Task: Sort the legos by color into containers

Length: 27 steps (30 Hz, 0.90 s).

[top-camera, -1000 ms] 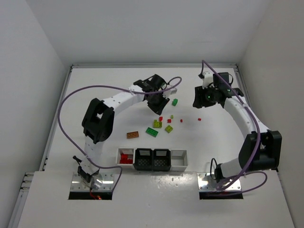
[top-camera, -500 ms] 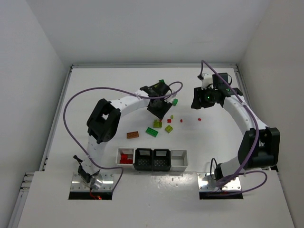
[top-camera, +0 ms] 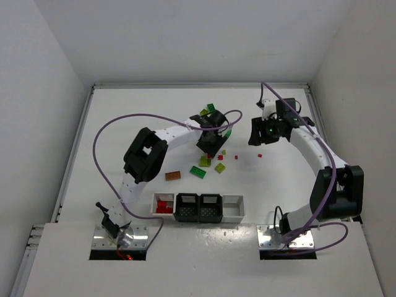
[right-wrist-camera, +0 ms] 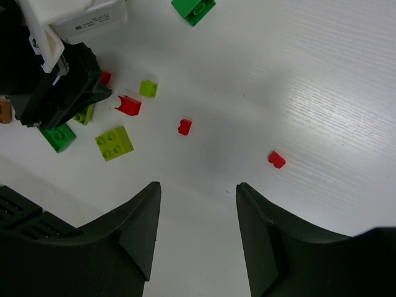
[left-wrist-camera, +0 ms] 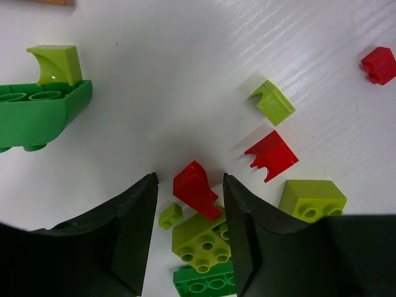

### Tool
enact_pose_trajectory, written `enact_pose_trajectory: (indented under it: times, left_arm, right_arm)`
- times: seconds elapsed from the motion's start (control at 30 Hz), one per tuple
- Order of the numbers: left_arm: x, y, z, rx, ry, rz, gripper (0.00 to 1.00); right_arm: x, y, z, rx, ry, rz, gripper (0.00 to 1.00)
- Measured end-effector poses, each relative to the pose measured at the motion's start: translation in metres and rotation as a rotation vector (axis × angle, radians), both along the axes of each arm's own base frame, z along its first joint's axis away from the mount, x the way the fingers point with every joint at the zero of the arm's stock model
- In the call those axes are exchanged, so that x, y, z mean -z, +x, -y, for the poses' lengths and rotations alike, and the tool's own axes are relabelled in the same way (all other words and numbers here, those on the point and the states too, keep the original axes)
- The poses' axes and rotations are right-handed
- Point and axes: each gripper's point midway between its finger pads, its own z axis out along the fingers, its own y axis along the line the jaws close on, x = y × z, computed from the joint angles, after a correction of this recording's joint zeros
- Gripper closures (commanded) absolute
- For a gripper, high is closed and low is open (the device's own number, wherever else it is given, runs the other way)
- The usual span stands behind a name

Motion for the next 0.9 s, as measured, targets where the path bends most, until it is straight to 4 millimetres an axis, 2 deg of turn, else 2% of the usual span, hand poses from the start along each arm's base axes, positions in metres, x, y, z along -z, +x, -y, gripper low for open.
enact_pose_trajectory:
  times: [0.13, 0.2, 0.3, 0.47, 0.57, 0.7, 0.8, 0.9]
  left_arm:
    - [0.001, 0.002, -0.001, -0.011, 0.008, 0.006, 0.57]
    - [0.001, 0.002, -0.002, -0.022, 0.011, 0.009, 0.72]
    - [0.001, 0.003, -0.002, -0.028, 0.013, 0.013, 0.86]
    - [0.000, 0.008, -0.006, -0.039, 0.013, 0.017, 0.89]
    - [0.000, 0.013, -0.012, -0.056, 0.012, 0.018, 0.89]
    - [-0.009, 0.028, -0.041, -0.119, 0.006, 0.017, 0.89]
    - [-0.032, 0.048, -0.071, -0.192, -0.025, 0.048, 0.89]
    - [-0.066, 0.061, -0.104, -0.259, -0.072, 0.092, 0.89]
  right_arm:
    - [0.004, -0.003, 0.000, -0.009, -0.005, -0.007, 0.47]
    - [0.004, -0.003, -0.002, -0.017, -0.007, -0.004, 0.47]
    - [0.007, -0.006, -0.003, -0.034, -0.006, -0.008, 0.47]
    - [0.020, -0.015, -0.012, -0.090, 0.009, -0.046, 0.47]
    - [0.038, -0.022, -0.026, -0.145, 0.012, -0.102, 0.49]
    - [0.059, -0.035, -0.051, -0.235, -0.005, -0.165, 0.51]
    - [0.070, -0.043, -0.069, -0.294, -0.021, -0.196, 0.53]
    - [0.081, -0.044, -0.085, -0.339, -0.038, -0.221, 0.53]
